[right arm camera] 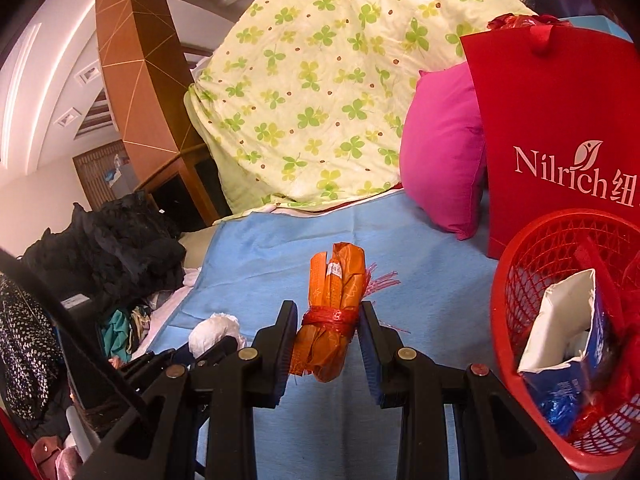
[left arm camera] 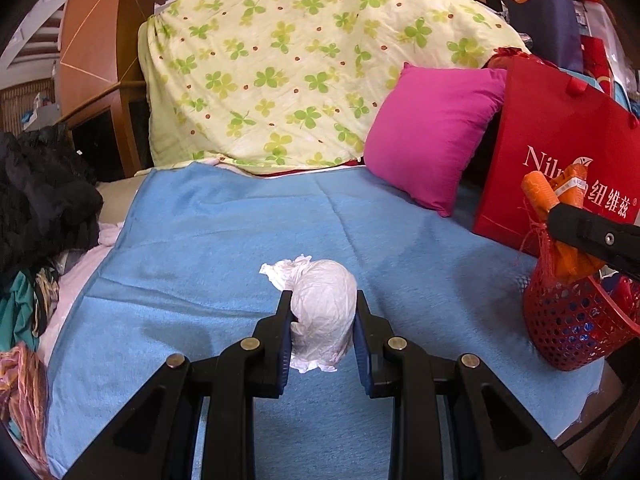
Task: Collect trash
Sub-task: 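Lift and carry the paper ball and orange wrapper toward the red basket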
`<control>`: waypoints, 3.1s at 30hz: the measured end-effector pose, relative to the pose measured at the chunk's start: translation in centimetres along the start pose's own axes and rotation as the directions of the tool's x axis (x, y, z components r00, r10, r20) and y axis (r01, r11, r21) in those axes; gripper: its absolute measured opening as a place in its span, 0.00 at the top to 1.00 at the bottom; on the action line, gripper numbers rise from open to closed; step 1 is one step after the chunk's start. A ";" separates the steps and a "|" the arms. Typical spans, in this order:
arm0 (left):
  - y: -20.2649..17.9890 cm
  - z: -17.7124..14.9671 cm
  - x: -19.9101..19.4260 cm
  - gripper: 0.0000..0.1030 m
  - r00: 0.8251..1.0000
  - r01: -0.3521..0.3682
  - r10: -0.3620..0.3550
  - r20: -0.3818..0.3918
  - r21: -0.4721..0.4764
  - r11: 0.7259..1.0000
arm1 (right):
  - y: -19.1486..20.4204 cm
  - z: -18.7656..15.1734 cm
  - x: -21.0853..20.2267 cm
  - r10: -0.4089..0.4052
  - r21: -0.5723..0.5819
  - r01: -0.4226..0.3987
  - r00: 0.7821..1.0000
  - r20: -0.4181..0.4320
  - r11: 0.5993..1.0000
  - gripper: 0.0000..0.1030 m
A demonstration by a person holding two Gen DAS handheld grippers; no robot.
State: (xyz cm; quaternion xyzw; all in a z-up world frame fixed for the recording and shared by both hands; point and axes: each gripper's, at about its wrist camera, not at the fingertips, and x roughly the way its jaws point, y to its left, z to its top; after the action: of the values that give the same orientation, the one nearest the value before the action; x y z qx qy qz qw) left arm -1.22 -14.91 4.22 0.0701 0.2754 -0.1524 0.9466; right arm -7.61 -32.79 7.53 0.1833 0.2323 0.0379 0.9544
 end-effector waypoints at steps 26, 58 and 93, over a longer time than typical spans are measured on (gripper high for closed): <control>-4.1 0.1 -1.6 0.72 0.999 -0.032 0.032 0.003 0.037 0.999 | -2.0 -0.1 -2.2 -0.019 -0.056 0.022 0.998 0.058 0.998 0.68; -10.6 2.3 -4.9 0.72 0.998 -0.058 0.053 0.036 0.156 0.986 | -7.4 1.5 -6.6 -0.020 0.079 0.008 0.988 0.153 0.997 0.68; -16.1 3.1 -7.0 0.72 0.998 -0.019 0.003 0.069 0.232 0.972 | -12.7 2.2 -9.5 -0.074 0.171 0.039 0.977 0.201 0.985 0.68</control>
State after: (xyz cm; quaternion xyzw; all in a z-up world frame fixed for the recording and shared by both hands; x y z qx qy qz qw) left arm -10.55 -28.98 9.85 0.1769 0.2229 -0.1808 0.9414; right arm -15.21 -46.80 8.75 0.2584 0.1396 -0.0279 0.9555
